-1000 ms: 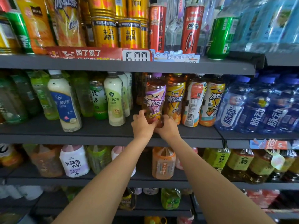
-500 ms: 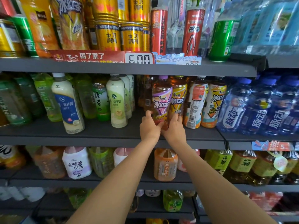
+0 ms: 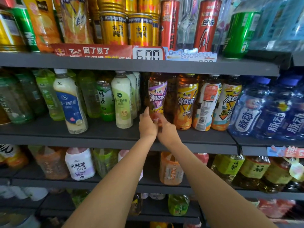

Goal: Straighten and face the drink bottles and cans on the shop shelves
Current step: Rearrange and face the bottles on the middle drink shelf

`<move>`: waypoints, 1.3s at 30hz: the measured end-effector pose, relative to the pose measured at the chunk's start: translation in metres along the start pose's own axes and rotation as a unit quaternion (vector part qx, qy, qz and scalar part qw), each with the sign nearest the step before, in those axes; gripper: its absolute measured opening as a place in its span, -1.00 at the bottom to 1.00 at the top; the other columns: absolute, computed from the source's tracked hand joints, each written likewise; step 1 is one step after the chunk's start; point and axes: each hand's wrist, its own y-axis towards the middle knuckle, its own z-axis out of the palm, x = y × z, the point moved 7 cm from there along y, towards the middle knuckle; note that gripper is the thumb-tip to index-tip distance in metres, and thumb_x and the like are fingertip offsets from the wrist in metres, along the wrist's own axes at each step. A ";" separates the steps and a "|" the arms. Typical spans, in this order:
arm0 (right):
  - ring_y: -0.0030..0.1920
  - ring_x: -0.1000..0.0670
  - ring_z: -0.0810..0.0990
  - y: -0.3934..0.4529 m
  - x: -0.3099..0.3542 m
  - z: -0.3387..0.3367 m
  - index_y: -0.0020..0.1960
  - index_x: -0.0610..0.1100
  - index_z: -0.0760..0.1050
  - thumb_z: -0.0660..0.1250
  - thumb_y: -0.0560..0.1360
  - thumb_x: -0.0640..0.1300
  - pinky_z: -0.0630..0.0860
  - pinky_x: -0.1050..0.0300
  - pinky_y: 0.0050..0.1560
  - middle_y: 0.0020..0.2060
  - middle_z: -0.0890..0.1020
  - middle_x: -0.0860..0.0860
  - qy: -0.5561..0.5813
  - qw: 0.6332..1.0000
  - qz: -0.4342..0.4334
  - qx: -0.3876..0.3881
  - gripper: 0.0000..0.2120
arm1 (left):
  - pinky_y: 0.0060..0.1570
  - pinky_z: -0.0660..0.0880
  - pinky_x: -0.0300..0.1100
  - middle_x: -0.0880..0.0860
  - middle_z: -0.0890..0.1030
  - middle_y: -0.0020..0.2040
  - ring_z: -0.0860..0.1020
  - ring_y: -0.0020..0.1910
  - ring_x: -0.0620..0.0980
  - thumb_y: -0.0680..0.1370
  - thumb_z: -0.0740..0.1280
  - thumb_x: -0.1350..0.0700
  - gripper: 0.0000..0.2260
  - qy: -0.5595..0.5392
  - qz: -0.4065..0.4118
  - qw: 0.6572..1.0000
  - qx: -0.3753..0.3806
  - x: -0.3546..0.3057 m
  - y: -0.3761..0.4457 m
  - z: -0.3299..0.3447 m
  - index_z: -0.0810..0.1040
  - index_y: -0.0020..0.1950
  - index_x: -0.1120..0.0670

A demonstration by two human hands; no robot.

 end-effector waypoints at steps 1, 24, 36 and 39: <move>0.18 -0.22 0.51 0.001 0.002 0.005 0.41 -0.11 0.28 0.21 0.50 -0.29 0.46 -0.06 0.18 0.20 0.52 -0.21 -0.010 1.000 -0.004 0.013 -0.51 | 0.35 0.27 -0.06 0.16 0.30 0.42 0.33 0.39 0.12 0.57 0.22 0.20 -0.48 -0.005 0.012 1.000 0.014 0.002 0.000 0.000 0.14 0.51 0.08; 0.32 -0.23 0.36 -0.015 -0.002 -0.039 0.33 -0.24 0.40 0.21 0.49 -0.32 0.29 0.07 0.32 0.34 0.29 -0.21 -0.025 0.985 0.131 -0.114 -0.59 | 0.33 0.36 -0.04 0.14 0.44 0.36 0.42 0.32 0.13 0.50 0.15 0.33 -0.49 0.042 0.054 0.993 0.094 -0.012 -0.020 -0.012 0.32 0.44 0.04; 0.37 -0.23 0.30 -0.049 -0.033 -0.085 0.38 -0.24 0.34 0.20 0.48 -0.30 0.29 0.06 0.34 0.37 0.31 -0.25 -0.013 0.973 0.204 -0.110 -0.55 | 0.32 0.32 -0.08 0.12 0.38 0.41 0.34 0.38 0.12 0.55 0.14 0.28 -0.53 0.063 0.105 0.978 0.167 -0.043 -0.066 0.015 0.29 0.46 0.05; 0.23 -0.24 0.45 -0.058 -0.048 -0.132 0.27 -0.31 0.40 0.21 0.51 -0.28 0.40 0.02 0.19 0.24 0.45 -0.25 -0.011 0.953 0.225 -0.204 -0.66 | 0.31 0.34 -0.12 0.10 0.40 0.40 0.37 0.37 0.10 0.53 0.17 0.27 -0.51 0.036 0.118 0.976 0.181 -0.062 -0.073 0.028 0.30 0.46 0.05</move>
